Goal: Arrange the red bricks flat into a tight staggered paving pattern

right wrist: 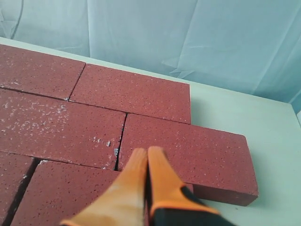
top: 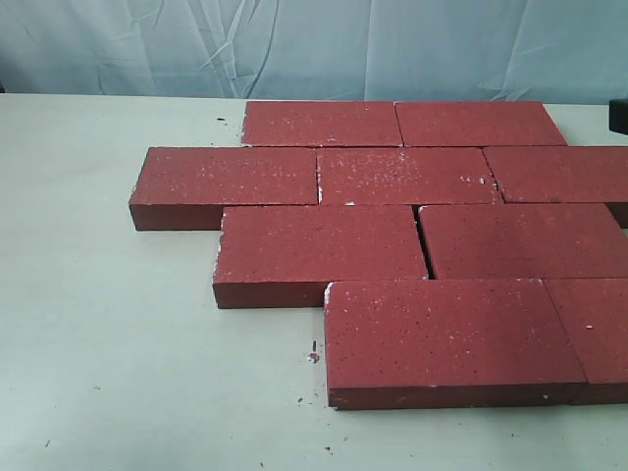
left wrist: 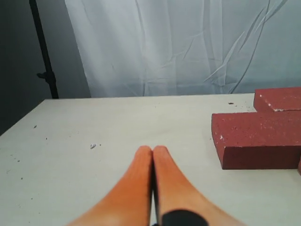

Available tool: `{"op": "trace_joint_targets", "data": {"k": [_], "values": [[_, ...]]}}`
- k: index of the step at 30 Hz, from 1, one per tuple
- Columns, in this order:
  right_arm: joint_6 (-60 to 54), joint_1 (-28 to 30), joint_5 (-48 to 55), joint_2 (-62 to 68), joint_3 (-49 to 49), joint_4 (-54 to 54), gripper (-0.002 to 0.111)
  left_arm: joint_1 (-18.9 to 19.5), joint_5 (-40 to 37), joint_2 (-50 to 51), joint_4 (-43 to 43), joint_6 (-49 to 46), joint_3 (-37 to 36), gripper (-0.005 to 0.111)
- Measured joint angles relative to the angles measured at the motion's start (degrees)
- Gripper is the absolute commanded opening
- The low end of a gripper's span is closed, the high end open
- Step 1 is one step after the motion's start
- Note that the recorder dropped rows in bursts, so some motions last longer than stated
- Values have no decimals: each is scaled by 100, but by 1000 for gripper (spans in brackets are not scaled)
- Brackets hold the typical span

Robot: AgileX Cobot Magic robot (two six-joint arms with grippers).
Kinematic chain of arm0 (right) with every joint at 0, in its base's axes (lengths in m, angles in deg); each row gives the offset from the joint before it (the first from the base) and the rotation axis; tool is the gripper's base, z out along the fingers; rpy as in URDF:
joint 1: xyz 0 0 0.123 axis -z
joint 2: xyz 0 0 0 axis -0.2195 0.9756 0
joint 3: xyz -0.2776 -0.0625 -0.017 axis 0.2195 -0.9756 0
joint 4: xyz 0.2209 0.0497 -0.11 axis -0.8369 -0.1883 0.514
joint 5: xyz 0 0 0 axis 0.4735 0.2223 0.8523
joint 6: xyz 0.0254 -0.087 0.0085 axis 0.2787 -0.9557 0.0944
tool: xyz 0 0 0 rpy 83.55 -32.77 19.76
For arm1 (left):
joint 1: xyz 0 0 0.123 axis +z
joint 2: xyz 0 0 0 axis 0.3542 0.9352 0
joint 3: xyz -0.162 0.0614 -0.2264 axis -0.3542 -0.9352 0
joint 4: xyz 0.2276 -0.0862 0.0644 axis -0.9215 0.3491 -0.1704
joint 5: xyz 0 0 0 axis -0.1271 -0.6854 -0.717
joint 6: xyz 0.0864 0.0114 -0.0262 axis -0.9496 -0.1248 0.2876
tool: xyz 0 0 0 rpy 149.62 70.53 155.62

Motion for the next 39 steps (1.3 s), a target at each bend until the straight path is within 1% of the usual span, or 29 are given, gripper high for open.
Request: {"op": "trace_joint_targets", "data": {"k": [4, 9, 39], "values": [[0, 0, -10, 0, 0, 0, -1, 48, 0, -27, 40, 0, -87, 0], [0, 0, -10, 0, 0, 0, -1, 72, -209, -27, 40, 0, -96, 0], [0, 0, -32, 0, 0, 0, -1, 72, -219, -27, 119, 0, -96, 0]]}}
